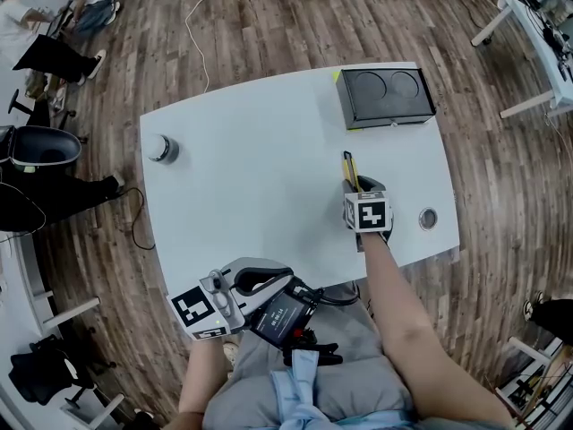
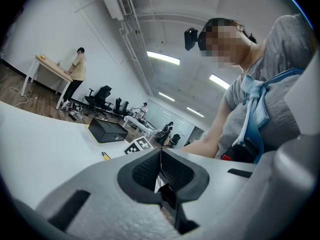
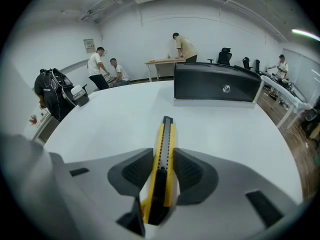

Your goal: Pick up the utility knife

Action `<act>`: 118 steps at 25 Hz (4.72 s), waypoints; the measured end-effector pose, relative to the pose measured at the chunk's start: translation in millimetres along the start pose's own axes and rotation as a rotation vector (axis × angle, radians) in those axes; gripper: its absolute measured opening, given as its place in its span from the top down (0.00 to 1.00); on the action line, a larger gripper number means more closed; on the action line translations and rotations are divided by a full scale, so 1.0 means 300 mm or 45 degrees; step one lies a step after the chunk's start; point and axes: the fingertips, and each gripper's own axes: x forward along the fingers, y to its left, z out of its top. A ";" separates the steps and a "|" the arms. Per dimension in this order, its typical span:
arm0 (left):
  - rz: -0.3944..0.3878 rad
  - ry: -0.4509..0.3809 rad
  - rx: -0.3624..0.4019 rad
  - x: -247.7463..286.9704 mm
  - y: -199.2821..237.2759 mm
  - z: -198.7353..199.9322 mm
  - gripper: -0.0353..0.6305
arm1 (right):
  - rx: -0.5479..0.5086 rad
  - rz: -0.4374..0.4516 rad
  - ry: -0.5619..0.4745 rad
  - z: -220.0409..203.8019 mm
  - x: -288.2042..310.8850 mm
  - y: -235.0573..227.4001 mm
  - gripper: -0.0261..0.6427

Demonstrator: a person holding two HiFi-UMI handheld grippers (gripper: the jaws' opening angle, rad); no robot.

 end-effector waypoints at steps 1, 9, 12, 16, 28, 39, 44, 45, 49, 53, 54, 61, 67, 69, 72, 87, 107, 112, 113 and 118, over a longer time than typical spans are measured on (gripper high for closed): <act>-0.001 0.000 0.000 0.001 0.002 0.000 0.92 | -0.004 0.003 0.002 0.002 0.002 0.001 0.76; 0.004 -0.004 0.005 -0.001 -0.008 -0.007 0.92 | -0.050 -0.004 0.005 -0.006 0.005 0.008 0.76; 0.013 -0.005 0.007 -0.008 -0.003 0.000 0.92 | -0.029 0.013 0.016 -0.001 0.005 0.006 0.77; 0.021 -0.011 0.009 -0.014 -0.005 0.005 0.92 | -0.031 0.031 0.026 -0.002 0.002 0.006 0.77; 0.012 -0.017 0.010 -0.007 -0.011 0.000 0.92 | 0.124 0.172 -0.021 -0.026 -0.059 0.014 0.77; -0.010 -0.015 0.033 0.021 -0.018 0.014 0.92 | 0.411 0.498 -0.155 0.036 -0.171 0.095 0.77; -0.015 -0.019 0.046 0.023 -0.029 0.018 0.92 | 0.504 0.619 -0.215 0.060 -0.236 0.129 0.77; -0.016 -0.021 0.049 0.022 -0.032 0.019 0.92 | 0.513 0.634 -0.226 0.062 -0.250 0.133 0.77; -0.018 -0.022 0.062 0.015 -0.046 0.022 0.92 | 0.547 0.691 -0.262 0.065 -0.308 0.153 0.77; -0.021 -0.025 0.080 0.014 -0.058 0.026 0.92 | 0.556 0.732 -0.282 0.057 -0.370 0.166 0.77; -0.022 -0.025 0.084 0.013 -0.062 0.029 0.92 | 0.555 0.743 -0.290 0.057 -0.389 0.170 0.77; -0.030 -0.026 0.120 -0.013 -0.093 0.044 0.92 | 0.558 0.836 -0.365 0.069 -0.530 0.214 0.77; -0.025 -0.033 0.149 -0.028 -0.115 0.049 0.92 | 0.575 0.947 -0.402 0.070 -0.632 0.255 0.77; -0.022 -0.038 0.157 -0.037 -0.123 0.053 0.92 | 0.566 0.963 -0.407 0.068 -0.669 0.270 0.77; -0.017 -0.047 0.169 -0.055 -0.132 0.057 0.92 | 0.553 0.987 -0.422 0.066 -0.721 0.292 0.77; -0.001 -0.066 0.229 -0.094 -0.187 0.055 0.92 | 0.478 1.088 -0.523 0.051 -0.961 0.347 0.77; 0.027 -0.105 0.288 -0.128 -0.280 0.030 0.92 | 0.387 1.174 -0.607 0.006 -1.142 0.416 0.77; 0.030 -0.120 0.295 -0.138 -0.270 0.058 0.92 | 0.361 1.174 -0.605 0.026 -1.141 0.434 0.77; 0.029 -0.123 0.295 -0.138 -0.267 0.062 0.92 | 0.359 1.175 -0.605 0.028 -1.139 0.436 0.77; 0.020 -0.121 0.289 -0.134 -0.256 0.069 0.92 | 0.382 1.175 -0.598 0.035 -1.120 0.437 0.77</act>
